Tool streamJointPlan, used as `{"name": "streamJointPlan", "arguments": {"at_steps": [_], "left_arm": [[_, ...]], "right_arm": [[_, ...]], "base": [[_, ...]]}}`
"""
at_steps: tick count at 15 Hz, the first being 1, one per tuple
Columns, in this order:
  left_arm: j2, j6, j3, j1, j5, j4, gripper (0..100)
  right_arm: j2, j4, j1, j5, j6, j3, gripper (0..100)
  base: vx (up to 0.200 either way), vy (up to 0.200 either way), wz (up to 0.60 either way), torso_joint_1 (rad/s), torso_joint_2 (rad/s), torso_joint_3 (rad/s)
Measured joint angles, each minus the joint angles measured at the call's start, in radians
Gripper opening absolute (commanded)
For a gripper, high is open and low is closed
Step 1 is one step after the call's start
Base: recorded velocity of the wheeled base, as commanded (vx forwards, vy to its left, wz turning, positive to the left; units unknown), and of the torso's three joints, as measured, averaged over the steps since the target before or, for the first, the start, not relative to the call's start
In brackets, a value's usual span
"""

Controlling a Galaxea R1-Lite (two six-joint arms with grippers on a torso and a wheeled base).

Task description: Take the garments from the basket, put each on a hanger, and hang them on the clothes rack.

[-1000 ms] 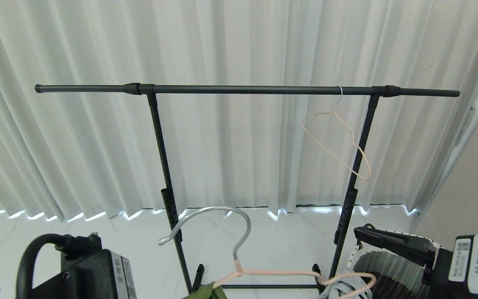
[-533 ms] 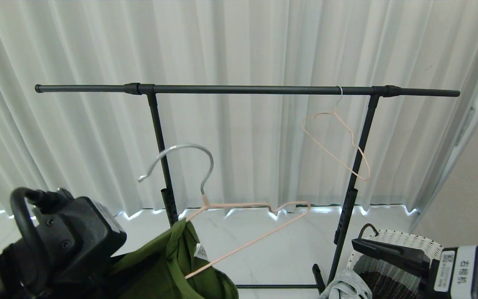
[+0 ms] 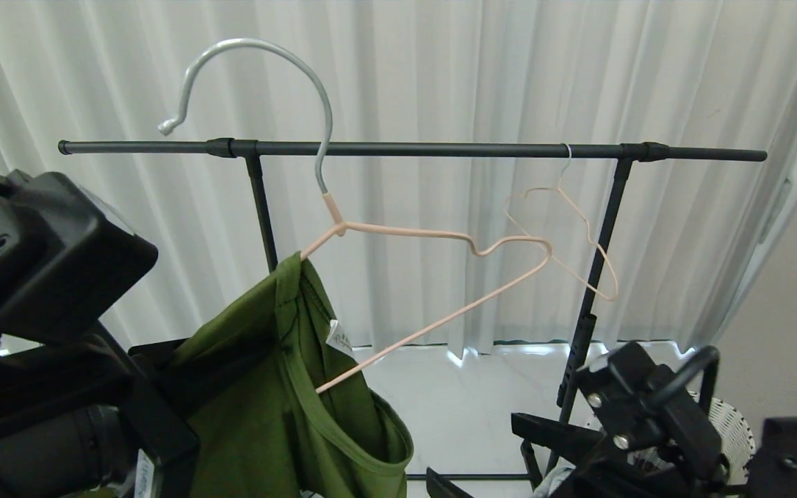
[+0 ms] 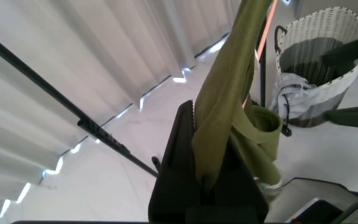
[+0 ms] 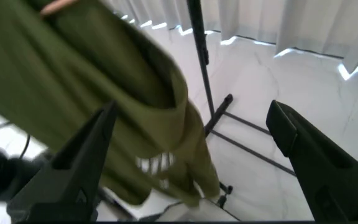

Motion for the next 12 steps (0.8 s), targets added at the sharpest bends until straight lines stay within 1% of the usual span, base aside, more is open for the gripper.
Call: {"name": "streamJointPlan", "arguments": {"at_steps": [2,4,6,9,12], "left_arm": [[-0.002,0.028,-0.007,-0.001,-0.001,0.0,0],[-0.003,0.035,-0.017,-0.003,-0.004,0.0,0],[-0.003,0.035,-0.023,-0.005,-0.005,0.0,0],[-0.003,0.035,-0.028,-0.005,-0.005,0.0,0],[-0.004,0.034,-0.028,-0.006,-0.003,-0.001,0]], "right_arm": [[0.075,0.0,-0.028,0.001,0.018,-0.072,100],[0.147,0.0,-0.064,0.002,0.02,-0.144,100],[0.198,0.001,-0.087,0.002,0.022,-0.18,100],[0.239,0.014,-0.094,0.002,0.022,-0.168,100],[0.251,0.092,-0.084,-0.002,0.014,-0.104,100]], "base": [[0.0,0.0,0.0,0.0,0.0,0.0],[0.0,0.0,0.0,0.0,0.0,0.0],[0.0,0.0,0.0,0.0,0.0,0.0],[0.0,0.0,0.0,0.0,0.0,0.0],[0.0,0.0,0.0,0.0,0.0,0.0]]}}
